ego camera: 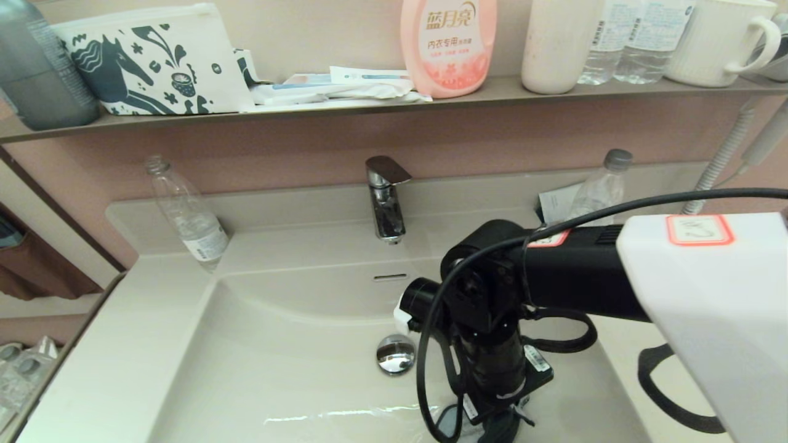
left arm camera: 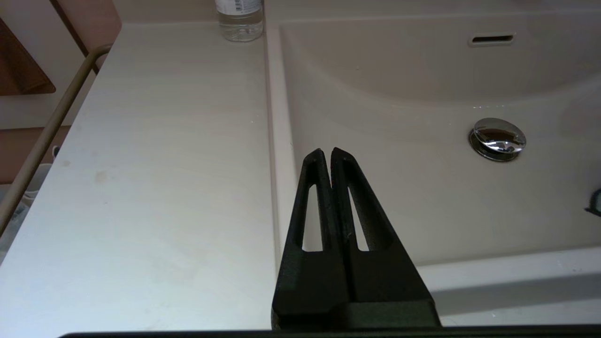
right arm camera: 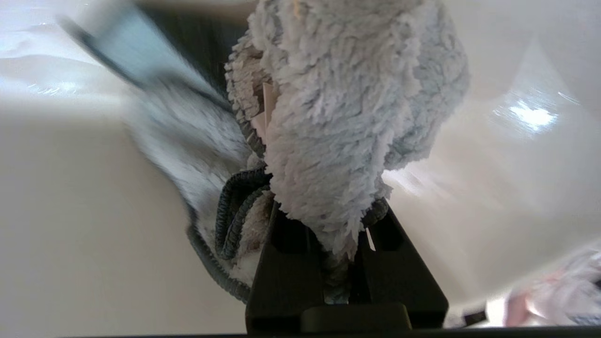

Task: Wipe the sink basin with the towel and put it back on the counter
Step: Wipe the sink

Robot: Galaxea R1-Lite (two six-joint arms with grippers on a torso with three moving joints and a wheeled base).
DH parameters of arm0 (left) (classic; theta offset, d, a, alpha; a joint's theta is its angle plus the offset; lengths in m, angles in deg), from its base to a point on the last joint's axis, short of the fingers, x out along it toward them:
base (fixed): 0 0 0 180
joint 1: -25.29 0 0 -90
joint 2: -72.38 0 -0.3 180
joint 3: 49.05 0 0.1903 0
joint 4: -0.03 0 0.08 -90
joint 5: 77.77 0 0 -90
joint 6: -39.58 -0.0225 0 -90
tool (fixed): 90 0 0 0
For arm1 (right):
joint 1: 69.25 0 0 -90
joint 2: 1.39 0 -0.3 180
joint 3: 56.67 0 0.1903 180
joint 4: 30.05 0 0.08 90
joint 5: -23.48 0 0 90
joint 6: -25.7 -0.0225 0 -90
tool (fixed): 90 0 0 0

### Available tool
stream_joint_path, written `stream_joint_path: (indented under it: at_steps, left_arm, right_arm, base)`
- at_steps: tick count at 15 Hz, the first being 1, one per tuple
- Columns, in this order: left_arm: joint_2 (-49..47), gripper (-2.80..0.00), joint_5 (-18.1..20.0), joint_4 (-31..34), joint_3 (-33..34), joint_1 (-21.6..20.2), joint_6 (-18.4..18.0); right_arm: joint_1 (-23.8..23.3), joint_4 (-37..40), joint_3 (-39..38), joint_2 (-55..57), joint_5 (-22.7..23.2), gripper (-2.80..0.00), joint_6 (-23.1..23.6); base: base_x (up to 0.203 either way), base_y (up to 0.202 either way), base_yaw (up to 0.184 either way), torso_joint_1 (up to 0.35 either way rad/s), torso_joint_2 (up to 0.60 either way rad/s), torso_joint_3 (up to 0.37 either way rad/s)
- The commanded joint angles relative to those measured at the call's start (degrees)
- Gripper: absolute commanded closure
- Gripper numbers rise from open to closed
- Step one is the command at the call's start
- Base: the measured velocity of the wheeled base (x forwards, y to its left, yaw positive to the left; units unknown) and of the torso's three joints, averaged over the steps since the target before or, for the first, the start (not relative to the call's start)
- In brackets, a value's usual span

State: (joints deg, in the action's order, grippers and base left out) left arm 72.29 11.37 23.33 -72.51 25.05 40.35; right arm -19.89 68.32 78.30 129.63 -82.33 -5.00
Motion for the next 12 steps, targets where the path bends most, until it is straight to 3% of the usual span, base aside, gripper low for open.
stream_joint_path:
  at_steps: [1,9,12]
  left_arm:
    - [-0.07,0.00,-0.03,-0.01,0.01,-0.02,0.02]
    - [-0.08,0.00,-0.03,-0.01,0.01,-0.02,0.02]
    - [-0.08,0.00,-0.03,-0.01,0.01,-0.02,0.02]
  right_arm:
    - [-0.54,0.48,-0.60,-5.70,0.02,0.00,-0.53]
    - [-9.38,0.01,-12.42,-28.54,3.86,0.00,-2.32]
    - [-14.71,-4.43,-16.91,-33.86,5.25,0.00,-2.34]
  base:
    - [0.000,0.000,0.000,0.000,0.00,0.000]
    - [0.000,0.000,0.000,0.000,0.00,0.000]
    - [0.000,0.000,0.000,0.000,0.00,0.000]
